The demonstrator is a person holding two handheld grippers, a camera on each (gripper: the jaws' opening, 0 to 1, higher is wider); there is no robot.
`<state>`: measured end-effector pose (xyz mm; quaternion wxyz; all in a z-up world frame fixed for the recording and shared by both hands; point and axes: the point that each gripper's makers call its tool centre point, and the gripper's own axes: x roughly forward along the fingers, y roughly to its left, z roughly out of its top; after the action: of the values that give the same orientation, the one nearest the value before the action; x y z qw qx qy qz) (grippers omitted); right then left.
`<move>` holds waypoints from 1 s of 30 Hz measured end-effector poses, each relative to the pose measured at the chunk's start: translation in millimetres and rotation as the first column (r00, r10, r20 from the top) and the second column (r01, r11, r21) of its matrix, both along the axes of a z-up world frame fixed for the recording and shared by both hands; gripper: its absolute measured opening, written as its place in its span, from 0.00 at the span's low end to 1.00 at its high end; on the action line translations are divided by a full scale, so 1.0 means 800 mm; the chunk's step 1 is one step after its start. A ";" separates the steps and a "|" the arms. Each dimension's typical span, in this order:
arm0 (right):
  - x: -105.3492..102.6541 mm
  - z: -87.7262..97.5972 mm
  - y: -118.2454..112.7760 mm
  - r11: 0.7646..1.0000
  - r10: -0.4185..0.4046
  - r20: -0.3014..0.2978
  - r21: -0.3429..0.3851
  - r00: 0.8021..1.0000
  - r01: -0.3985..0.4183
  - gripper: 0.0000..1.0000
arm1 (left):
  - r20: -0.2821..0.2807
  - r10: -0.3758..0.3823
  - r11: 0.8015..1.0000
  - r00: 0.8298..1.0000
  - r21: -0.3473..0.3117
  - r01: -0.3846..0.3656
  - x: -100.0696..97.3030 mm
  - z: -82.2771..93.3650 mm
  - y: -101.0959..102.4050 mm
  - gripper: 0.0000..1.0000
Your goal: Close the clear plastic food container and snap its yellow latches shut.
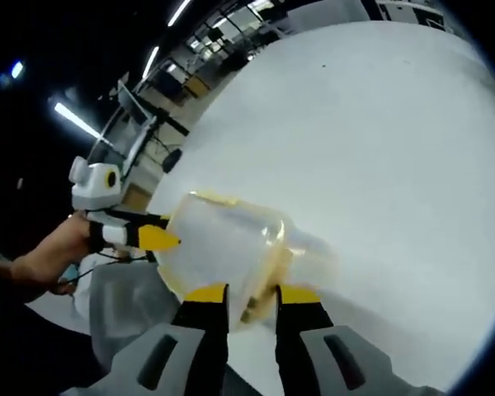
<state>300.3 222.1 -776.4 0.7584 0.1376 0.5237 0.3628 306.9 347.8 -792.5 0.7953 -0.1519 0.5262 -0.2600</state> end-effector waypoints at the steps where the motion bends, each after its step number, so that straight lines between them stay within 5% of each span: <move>1: 0.001 0.001 0.001 1.000 0.003 -0.001 0.000 1.000 -0.003 0.19 | -0.001 0.004 1.000 1.000 -0.006 -0.004 -0.001 0.002 0.004 0.34; 26: -0.004 0.005 0.003 1.000 -0.012 0.049 0.004 0.999 0.011 0.21 | 0.021 0.003 1.000 1.000 -0.004 -0.003 -0.001 0.017 0.013 0.39; 28: -0.005 0.005 0.007 1.000 -0.003 0.061 0.003 0.998 0.003 0.21 | 0.049 0.001 1.000 0.999 0.014 -0.002 0.005 0.018 0.016 0.40; 30: -0.006 0.006 0.011 1.000 0.004 0.064 -0.002 0.998 -0.004 0.21 | 0.153 -0.082 0.993 0.985 0.098 0.067 0.017 0.022 0.027 0.39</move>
<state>295.5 230.8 -771.9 0.7742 0.1239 0.4996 0.3682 320.5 369.4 -774.6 0.8301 -0.0743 0.4788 -0.2760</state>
